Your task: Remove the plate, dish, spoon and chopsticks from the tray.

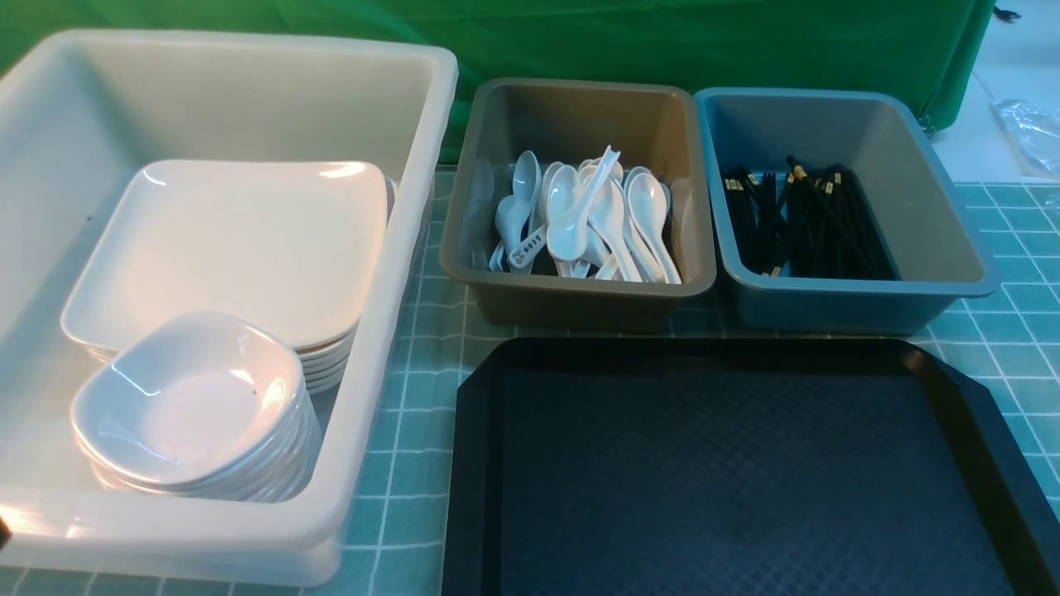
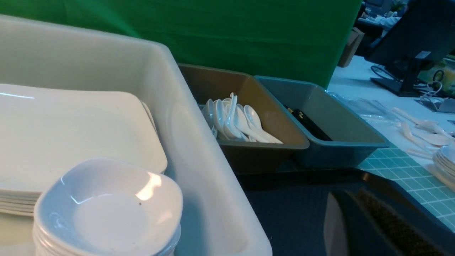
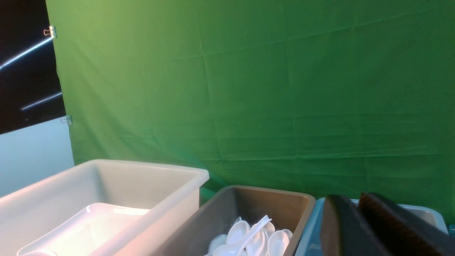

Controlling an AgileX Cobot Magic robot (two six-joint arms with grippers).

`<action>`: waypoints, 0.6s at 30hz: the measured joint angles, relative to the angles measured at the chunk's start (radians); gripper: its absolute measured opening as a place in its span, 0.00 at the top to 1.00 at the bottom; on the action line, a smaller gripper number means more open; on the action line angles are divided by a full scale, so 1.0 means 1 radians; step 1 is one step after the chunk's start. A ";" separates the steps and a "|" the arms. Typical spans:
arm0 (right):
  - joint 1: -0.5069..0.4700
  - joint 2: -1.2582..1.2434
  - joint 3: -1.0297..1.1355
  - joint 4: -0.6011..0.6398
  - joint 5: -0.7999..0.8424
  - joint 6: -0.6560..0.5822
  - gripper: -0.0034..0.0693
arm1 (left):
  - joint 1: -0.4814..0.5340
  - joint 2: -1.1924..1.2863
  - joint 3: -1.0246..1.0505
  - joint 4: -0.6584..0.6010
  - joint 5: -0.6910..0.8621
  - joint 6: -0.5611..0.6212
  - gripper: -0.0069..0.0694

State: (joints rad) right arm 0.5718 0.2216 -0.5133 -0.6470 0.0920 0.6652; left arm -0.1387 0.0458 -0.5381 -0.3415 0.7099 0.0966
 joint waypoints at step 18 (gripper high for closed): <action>0.000 0.000 0.000 0.000 0.000 0.000 0.76 | 0.080 -0.043 0.207 0.130 -0.323 0.029 0.89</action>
State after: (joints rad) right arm 0.5718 0.2216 -0.5133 -0.6470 0.0920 0.6652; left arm -0.0588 0.0032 -0.3315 -0.2117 0.3865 0.1251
